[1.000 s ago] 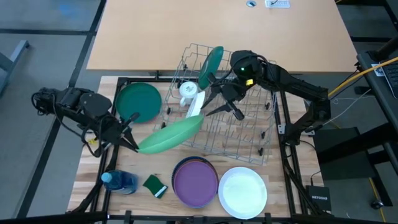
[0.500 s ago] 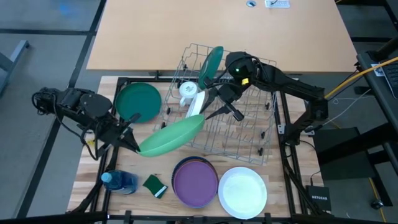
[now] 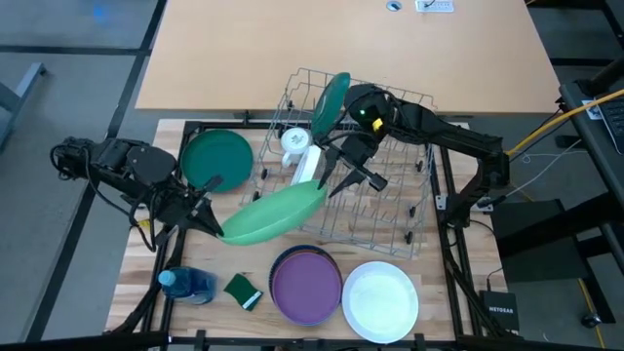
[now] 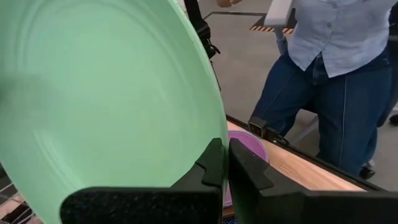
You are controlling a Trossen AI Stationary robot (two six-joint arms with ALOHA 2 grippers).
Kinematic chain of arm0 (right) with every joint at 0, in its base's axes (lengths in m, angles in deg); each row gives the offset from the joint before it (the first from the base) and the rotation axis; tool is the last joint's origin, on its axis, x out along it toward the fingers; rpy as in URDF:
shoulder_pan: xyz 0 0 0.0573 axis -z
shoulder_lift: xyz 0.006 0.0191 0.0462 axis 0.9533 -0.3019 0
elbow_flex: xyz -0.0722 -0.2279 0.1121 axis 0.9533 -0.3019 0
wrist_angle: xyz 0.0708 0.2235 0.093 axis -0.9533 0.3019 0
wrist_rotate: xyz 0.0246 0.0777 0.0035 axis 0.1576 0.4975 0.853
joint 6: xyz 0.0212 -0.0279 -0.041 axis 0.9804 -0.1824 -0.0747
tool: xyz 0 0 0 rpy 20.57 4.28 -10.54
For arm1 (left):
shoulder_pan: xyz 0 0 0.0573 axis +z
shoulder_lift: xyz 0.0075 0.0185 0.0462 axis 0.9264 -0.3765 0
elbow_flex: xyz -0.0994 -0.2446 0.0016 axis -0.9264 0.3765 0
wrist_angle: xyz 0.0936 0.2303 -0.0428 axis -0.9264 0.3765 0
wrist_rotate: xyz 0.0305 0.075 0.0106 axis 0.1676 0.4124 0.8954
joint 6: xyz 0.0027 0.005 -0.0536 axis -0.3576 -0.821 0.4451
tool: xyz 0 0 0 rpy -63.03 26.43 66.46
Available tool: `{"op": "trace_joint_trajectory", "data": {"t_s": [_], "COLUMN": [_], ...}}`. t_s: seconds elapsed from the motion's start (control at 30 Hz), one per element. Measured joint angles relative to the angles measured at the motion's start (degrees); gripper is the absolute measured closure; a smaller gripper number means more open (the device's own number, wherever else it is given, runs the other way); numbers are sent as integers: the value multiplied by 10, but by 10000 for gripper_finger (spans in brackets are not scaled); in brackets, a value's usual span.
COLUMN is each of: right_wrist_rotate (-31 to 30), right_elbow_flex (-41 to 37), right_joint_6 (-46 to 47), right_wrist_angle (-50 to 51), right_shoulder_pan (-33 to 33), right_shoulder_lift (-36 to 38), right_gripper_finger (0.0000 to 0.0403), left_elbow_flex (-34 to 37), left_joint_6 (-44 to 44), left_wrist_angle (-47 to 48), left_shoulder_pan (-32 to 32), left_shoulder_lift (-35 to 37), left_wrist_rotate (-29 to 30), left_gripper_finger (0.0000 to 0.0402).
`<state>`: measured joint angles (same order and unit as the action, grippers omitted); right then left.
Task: Sort dishes
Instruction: Put the green plate in the dish rack
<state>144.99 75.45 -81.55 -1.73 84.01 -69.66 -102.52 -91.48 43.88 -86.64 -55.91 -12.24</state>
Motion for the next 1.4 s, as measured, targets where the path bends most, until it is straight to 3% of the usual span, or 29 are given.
{"op": "trace_joint_trajectory", "data": {"t_s": [0.5,0.67,0.83,1.03,1.27,1.4], "right_wrist_rotate": [3,-55,-39,-19,-63,-81], "right_elbow_flex": [0,0,0,0,0,0], "right_joint_6": [11,10,8,50,58,72], "right_wrist_angle": [-5,-9,-18,-49,-51,-50], "right_shoulder_pan": [-47,-62,-66,-65,-62,-62], "right_shoulder_lift": [-12,-12,-10,-11,-12,-12], "right_gripper_finger": [274,315,384,379,390,390], "left_elbow_flex": [0,0,0,0,0,0], "left_joint_6": [-44,-44,-40,19,116,124], "left_wrist_angle": [1,4,4,-1,-37,-33], "left_shoulder_pan": [0,0,1,1,1,0], "left_shoulder_lift": [0,0,1,1,0,0], "left_wrist_rotate": [-2,-3,-2,5,137,218], "left_gripper_finger": [402,401,400,381,331,299]}}
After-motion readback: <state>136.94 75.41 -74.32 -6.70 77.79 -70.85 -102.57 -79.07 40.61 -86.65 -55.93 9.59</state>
